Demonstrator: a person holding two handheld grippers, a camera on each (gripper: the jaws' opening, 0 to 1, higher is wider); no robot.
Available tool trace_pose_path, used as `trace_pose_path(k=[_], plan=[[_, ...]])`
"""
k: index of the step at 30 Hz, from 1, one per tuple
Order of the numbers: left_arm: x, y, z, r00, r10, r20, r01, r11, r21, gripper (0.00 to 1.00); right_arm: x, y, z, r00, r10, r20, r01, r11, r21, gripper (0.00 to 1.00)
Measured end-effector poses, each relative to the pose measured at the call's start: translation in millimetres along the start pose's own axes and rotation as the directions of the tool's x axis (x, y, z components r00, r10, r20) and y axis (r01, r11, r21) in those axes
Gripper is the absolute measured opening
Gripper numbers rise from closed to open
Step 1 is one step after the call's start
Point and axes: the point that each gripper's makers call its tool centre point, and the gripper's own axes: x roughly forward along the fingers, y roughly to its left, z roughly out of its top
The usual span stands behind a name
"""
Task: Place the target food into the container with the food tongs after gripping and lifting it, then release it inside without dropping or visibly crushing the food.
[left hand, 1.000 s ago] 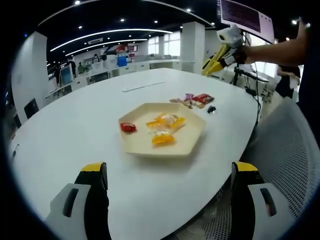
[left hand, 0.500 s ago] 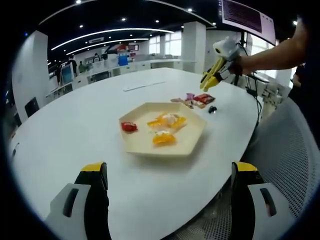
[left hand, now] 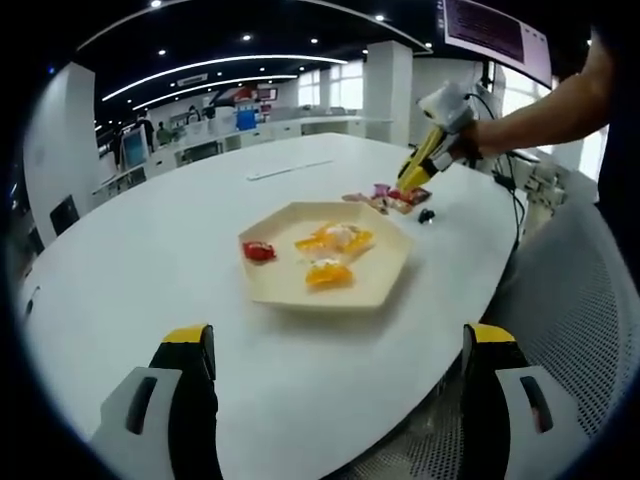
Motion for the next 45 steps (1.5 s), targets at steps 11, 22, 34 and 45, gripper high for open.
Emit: trace_pose_path(k=[11,22,34,45], plan=[[0.1,0.0,-1.0,1.000,-0.001,-0.004,0.001,1.000,0.000,0.99,11.9,-0.6,-9.3,0.999,-0.021,-0.030,0.022,0.999,0.025,0.29],[0.1,0.0,-0.8,1.000,-0.001,-0.001,0.001,1.000,-0.002,0.99,8.2,10.9,-14.5,0.998,0.044,-0.043,-0.047,0.996,-0.072,0.29],[-0.4,-0.3,-0.1,1.000,-0.002,0.002,0.002,1.000,-0.004,0.99,9.7,22.1,-11.3,0.995,0.086,-0.043,-0.090,0.990,-0.108,0.28],[0.0,0.2,0.1,1.000,-0.001,0.004,0.001,1.000,-0.003,0.99,12.4,15.7,-12.4,0.998,0.049,-0.044,-0.046,0.997,0.068,0.29]])
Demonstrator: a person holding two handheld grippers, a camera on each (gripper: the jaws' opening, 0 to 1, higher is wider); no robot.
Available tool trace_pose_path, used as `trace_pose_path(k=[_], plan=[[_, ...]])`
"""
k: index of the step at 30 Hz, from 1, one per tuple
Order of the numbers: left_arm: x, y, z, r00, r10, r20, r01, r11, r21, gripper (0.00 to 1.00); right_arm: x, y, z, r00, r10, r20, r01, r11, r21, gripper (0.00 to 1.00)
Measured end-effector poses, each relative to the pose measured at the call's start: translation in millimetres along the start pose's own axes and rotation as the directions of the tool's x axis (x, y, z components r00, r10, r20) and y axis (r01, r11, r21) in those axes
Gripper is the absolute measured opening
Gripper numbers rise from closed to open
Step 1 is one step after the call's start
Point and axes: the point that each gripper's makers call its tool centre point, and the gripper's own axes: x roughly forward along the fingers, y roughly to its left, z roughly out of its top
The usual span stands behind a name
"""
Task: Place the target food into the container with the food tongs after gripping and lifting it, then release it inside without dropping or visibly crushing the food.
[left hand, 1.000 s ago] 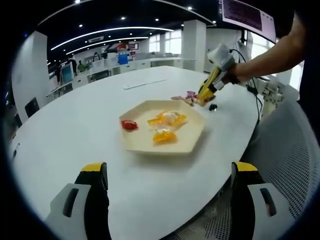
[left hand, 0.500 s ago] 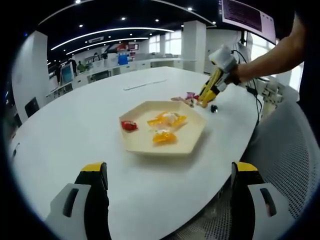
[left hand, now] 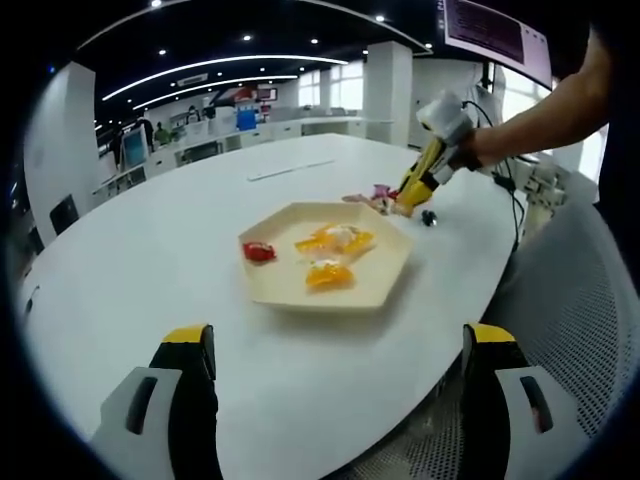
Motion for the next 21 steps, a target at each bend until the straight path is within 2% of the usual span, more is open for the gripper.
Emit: trace_pose_path(k=[2,5,6,7,9,13,21], plan=[[-0.3,0.1,0.5,1.000,0.000,0.002,0.000,1.000,-0.002,0.99,2.0,-1.1,0.6,1.000,-0.011,-0.005,0.011,1.000,0.011,0.29],[-0.5,0.1,0.5,1.000,0.001,0.001,-0.001,1.000,-0.001,0.99,6.9,0.5,-5.5,0.999,-0.021,-0.046,0.022,0.999,0.029,0.28],[-0.6,0.0,0.6,1.000,0.001,0.001,-0.001,1.000,-0.001,0.99,6.0,-1.6,-1.3,0.999,-0.036,-0.024,0.037,0.999,0.020,0.28],[-0.6,-0.1,0.3,1.000,0.000,-0.001,0.000,1.000,-0.002,0.99,6.1,-0.5,-3.5,0.999,-0.026,-0.035,0.027,0.999,0.021,0.27],[-0.4,0.1,0.2,1.000,0.001,-0.001,-0.001,1.000,0.000,0.99,5.2,-3.4,-4.6,0.997,-0.051,-0.050,0.050,0.998,-0.029,0.25],[-0.6,0.1,0.3,1.000,0.001,-0.001,-0.001,1.000,-0.002,0.99,6.0,-6.3,-3.8,0.996,-0.069,-0.058,0.068,0.998,-0.011,0.22],[-0.3,0.1,0.6,1.000,0.000,0.000,0.000,1.000,-0.003,0.99,5.3,-5.2,-3.2,0.996,-0.060,-0.068,0.057,0.997,-0.047,0.19]])
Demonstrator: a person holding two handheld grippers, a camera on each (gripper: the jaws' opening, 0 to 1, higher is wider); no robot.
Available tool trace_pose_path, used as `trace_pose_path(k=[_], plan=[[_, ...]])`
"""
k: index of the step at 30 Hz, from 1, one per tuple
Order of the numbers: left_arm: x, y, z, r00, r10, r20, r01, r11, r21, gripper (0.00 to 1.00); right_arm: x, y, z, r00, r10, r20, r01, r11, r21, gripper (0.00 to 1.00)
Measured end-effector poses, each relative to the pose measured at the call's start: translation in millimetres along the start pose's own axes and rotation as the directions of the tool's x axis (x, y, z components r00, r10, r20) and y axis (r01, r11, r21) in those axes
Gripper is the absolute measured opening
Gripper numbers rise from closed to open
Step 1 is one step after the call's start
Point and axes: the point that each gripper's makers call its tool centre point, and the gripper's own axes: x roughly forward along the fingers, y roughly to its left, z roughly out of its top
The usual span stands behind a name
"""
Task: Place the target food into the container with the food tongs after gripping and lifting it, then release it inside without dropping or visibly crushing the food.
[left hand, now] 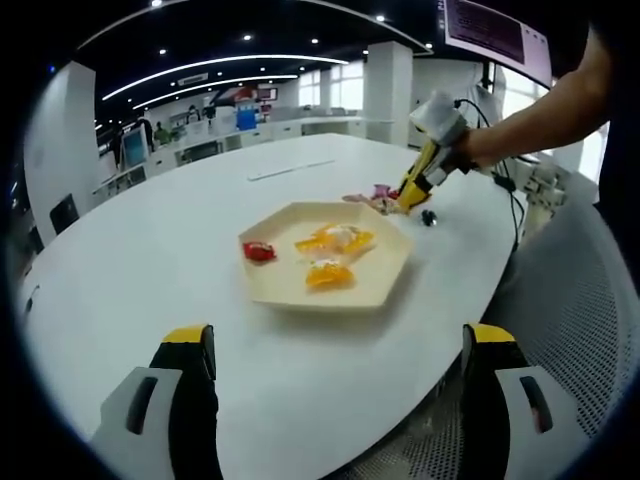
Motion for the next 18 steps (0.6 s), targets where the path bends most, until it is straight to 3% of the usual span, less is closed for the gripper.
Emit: trace_pose_path(k=[2,8,18], plan=[[-0.2,0.1,0.3,1.000,0.001,0.000,-0.001,1.000,0.000,0.99,-1.1,5.6,-1.4,0.999,0.039,-0.011,-0.039,0.999,-0.020,0.20],[-0.8,0.3,1.0,1.000,0.004,0.004,-0.004,1.000,-0.001,0.99,-10.6,-2.7,3.2,1.000,0.028,-0.006,-0.028,0.999,-0.026,0.19],[-0.9,0.7,1.0,1.000,0.006,0.007,-0.006,1.000,0.000,0.99,-36.5,-8.5,29.7,0.999,0.025,0.041,-0.024,0.999,-0.047,0.18]])
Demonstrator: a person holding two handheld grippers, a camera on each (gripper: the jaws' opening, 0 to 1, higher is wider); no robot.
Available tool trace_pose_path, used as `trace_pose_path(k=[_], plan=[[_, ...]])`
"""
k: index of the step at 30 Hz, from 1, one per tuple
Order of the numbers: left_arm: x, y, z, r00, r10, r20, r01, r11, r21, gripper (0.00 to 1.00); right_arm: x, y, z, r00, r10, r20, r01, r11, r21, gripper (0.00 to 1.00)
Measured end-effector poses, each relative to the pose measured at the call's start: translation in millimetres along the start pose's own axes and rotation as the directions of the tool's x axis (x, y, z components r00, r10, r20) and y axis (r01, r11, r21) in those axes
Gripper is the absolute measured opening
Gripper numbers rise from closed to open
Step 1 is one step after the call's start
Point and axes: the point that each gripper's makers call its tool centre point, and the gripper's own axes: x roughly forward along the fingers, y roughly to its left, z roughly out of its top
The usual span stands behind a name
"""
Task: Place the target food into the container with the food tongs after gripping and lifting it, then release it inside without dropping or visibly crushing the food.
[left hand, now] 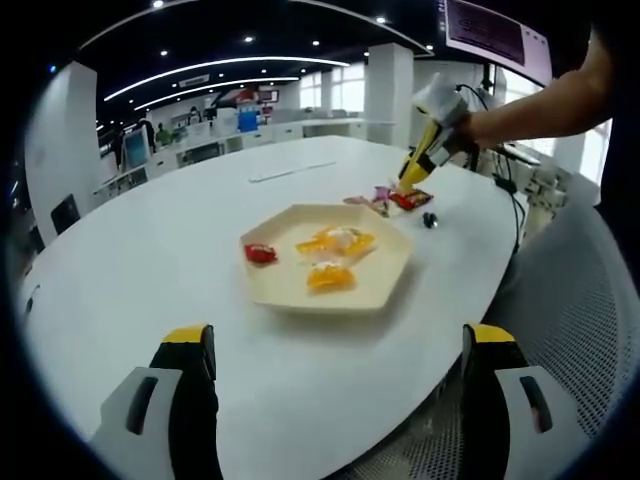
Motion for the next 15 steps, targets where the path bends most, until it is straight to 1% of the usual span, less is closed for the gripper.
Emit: trace_pose_path(k=[4,6,8,12,13,14,15], plan=[[-0.3,0.5,0.7,1.000,0.002,0.004,-0.002,1.000,0.000,0.99,-3.9,3.4,11.4,1.000,0.012,0.024,-0.012,1.000,-0.007,0.17],[-0.6,0.4,1.0,1.000,0.003,0.005,-0.003,1.000,0.000,0.99,-6.8,7.8,20.2,0.999,0.016,0.041,-0.015,1.000,-0.024,0.18],[-0.8,0.5,2.0,1.000,0.005,0.009,-0.005,1.000,0.001,0.99,-10.4,14.6,30.9,0.998,0.025,0.059,-0.022,0.999,-0.038,0.18],[-0.6,1.2,1.9,1.000,0.006,0.011,-0.006,1.000,0.001,0.99,-14.3,31.6,54.1,0.994,0.064,0.093,-0.059,0.996,-0.061,0.18],[-0.6,1.2,1.9,1.000,0.006,0.011,-0.006,1.000,0.000,0.99,-14.7,33.0,56.2,0.993,0.066,0.095,-0.060,0.996,-0.065,0.18],[-0.7,1.4,1.8,1.000,0.008,0.011,-0.008,1.000,0.001,0.99,-16.2,38.5,66.2,0.991,0.073,0.114,-0.065,0.995,-0.072,0.18],[-0.8,1.3,2.1,1.000,0.008,0.013,-0.008,1.000,0.000,0.99,-16.6,42.4,71.5,0.989,0.083,0.120,-0.074,0.994,-0.076,0.18]])
